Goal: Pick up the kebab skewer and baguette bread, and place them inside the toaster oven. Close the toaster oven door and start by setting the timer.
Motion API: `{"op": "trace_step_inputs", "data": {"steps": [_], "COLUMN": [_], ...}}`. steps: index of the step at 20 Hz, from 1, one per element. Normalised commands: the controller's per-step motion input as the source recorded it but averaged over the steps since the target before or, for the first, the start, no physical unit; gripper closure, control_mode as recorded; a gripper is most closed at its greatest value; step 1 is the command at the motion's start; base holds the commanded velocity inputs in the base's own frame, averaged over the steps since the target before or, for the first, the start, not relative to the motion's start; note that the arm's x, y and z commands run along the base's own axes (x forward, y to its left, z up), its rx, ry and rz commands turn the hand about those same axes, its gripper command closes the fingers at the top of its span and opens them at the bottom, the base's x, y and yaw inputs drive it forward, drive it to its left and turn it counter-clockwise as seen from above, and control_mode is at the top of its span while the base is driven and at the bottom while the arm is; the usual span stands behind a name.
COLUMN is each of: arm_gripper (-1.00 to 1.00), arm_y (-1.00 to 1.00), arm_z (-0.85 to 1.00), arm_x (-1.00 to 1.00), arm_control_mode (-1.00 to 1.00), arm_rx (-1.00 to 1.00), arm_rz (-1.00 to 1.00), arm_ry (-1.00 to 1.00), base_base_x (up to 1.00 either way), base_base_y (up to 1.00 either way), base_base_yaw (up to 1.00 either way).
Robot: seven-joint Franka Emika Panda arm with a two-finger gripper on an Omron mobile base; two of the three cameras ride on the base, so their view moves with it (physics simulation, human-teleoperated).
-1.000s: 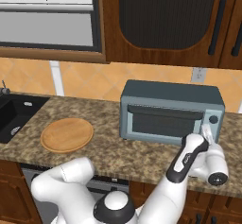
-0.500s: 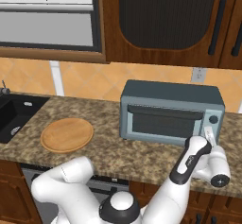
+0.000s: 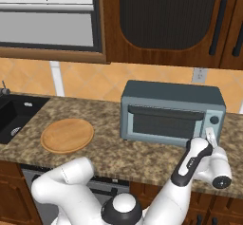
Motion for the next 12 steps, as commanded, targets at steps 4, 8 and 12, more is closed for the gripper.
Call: {"op": "trace_step_inputs", "data": {"steps": [4, 8, 12], "arm_gripper": [-1.0, -1.0, 1.0], "arm_y": [-0.03, 0.0, 0.18], "arm_z": [0.0, 0.0, 0.0], "arm_x": [0.05, 0.01, 0.09], "arm_control_mode": [-1.0, -1.0, -1.0], "arm_rx": [0.0, 0.0, 0.0], "arm_rz": [0.0, 0.0, 0.0], "arm_ry": [0.0, -0.02, -0.03], "base_base_x": [0.0, 0.0, 0.0], "base_base_y": [0.0, 0.0, 0.0], "base_base_yaw": [0.0, 0.0, 0.0]}}
